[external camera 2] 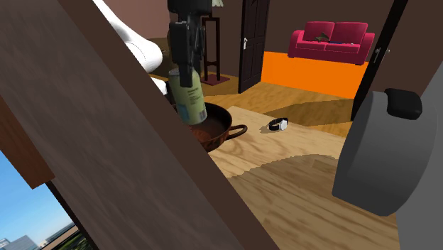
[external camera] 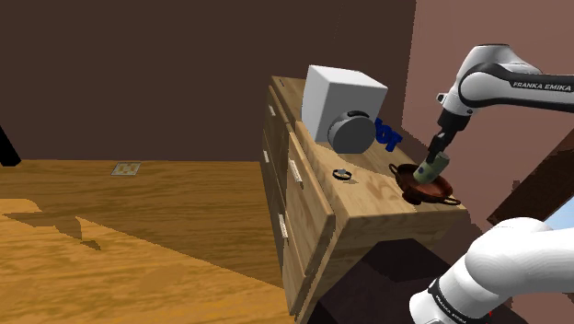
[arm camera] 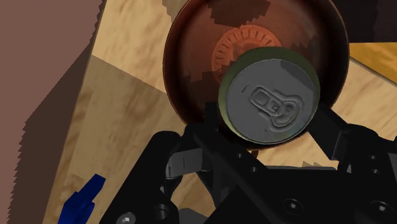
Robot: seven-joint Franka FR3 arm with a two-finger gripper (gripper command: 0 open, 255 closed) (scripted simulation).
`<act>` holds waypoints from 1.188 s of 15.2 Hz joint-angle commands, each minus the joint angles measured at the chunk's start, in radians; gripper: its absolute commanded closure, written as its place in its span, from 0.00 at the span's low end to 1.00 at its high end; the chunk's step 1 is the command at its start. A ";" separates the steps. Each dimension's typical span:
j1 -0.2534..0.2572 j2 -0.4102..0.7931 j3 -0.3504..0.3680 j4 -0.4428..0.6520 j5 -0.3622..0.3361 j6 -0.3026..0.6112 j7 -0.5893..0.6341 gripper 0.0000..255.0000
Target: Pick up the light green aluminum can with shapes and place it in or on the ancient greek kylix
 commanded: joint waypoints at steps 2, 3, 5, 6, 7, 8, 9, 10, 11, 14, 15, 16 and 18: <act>0.000 0.000 0.000 0.000 0.000 0.000 0.000 0.00; 0.000 0.000 0.000 0.000 0.000 0.000 0.000 0.00; 0.000 0.000 0.000 0.000 0.000 0.000 0.000 0.00; 0.000 0.000 0.000 0.000 0.000 0.000 0.000 0.00; 0.003 0.000 0.009 0.033 0.008 -0.032 -0.002 0.00; 0.007 0.002 0.017 0.066 0.015 -0.064 -0.004 0.00; 0.010 0.005 0.025 0.100 0.023 -0.096 -0.006 0.00; 0.012 0.009 0.031 0.128 0.028 -0.121 -0.007 0.00; 0.012 0.009 0.032 0.128 0.028 -0.121 -0.007 0.00; 0.012 0.009 0.032 0.128 0.028 -0.121 -0.007 0.00; 0.012 0.009 0.032 0.128 0.028 -0.121 -0.007 0.00; 0.012 0.009 0.032 0.128 0.028 -0.121 -0.007 0.00; 0.012 0.008 0.032 0.128 0.028 -0.121 -0.007 0.00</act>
